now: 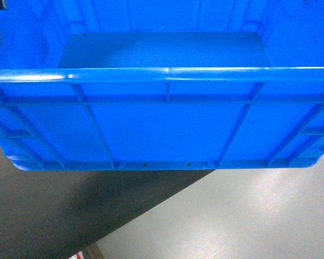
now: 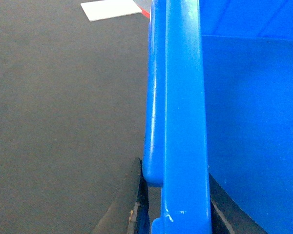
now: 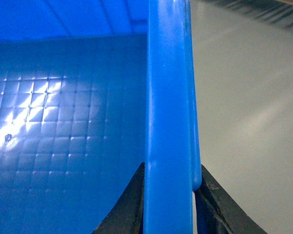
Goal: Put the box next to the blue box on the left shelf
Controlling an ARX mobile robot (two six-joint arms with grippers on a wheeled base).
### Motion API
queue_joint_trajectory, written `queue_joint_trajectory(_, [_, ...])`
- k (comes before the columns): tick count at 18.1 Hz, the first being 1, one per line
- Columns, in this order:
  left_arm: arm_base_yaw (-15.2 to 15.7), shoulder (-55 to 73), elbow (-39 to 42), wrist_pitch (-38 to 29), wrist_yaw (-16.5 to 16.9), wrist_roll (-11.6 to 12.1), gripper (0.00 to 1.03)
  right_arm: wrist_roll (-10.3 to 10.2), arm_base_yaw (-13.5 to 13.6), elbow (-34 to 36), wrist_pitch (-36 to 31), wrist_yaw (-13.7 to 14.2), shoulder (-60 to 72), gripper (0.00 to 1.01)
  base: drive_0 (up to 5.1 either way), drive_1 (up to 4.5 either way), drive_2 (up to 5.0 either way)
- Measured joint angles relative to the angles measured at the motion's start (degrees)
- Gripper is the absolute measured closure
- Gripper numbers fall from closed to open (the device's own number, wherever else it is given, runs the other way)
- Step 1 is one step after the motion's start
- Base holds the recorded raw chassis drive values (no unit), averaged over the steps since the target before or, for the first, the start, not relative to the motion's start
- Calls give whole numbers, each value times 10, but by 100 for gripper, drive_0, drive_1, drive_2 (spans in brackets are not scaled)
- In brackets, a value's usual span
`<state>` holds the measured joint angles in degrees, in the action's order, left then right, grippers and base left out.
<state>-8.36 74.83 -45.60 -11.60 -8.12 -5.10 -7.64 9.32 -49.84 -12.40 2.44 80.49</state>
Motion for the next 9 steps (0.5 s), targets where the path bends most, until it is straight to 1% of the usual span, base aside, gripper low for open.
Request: queue_joint_trajectory(9, [0, 0, 0, 0, 0, 0, 86, 0, 0, 0, 0, 0, 0, 80, -159, -159, -159])
